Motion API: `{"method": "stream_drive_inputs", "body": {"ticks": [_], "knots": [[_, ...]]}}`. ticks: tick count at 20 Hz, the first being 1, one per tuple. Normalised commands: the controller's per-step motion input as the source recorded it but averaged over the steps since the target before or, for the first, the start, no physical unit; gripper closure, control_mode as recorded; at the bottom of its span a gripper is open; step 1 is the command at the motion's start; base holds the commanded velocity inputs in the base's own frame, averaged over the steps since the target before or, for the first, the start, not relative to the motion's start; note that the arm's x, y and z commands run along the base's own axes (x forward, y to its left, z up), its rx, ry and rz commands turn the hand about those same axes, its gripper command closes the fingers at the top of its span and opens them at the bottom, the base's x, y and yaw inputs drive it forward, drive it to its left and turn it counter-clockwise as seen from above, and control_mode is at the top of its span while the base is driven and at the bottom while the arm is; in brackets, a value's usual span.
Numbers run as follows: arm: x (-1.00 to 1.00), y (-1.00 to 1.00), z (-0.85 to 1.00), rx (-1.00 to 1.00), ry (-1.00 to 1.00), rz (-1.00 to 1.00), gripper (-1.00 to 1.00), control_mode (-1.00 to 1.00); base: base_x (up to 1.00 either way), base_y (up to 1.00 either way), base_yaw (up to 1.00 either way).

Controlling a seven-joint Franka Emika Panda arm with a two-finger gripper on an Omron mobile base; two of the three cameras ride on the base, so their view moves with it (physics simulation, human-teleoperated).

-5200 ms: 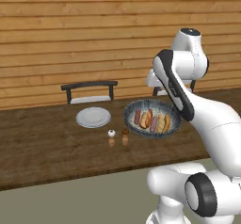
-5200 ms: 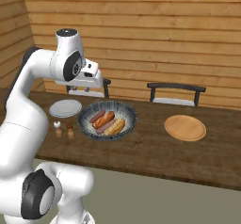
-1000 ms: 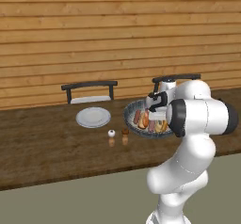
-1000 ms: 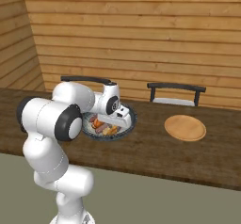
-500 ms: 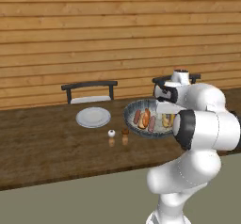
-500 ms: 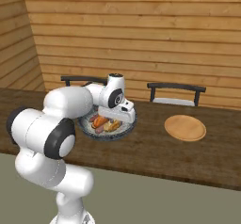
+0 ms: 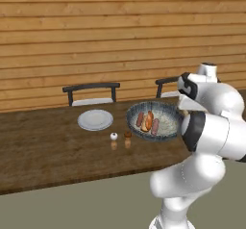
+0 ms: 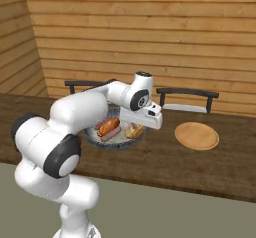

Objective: Place one bun and one sausage from the bowl on each plate.

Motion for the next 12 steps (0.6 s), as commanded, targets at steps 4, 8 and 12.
{"method": "stream_drive_inputs", "body": {"ticks": [4, 8, 12], "knots": [[0.02, -1.00, 0.00, 0.00, 0.02, 0.03, 1.00, -1.00, 0.00, 0.00, 0.00], [0.21, -0.98, -0.03, 0.00, 0.00, 0.11, 1.00, -1.00, 0.00, 0.00, 0.00], [0.43, -0.74, -0.26, 0.00, 0.00, 0.11, 1.00, -1.00, 0.00, 0.00, 0.00]]}}
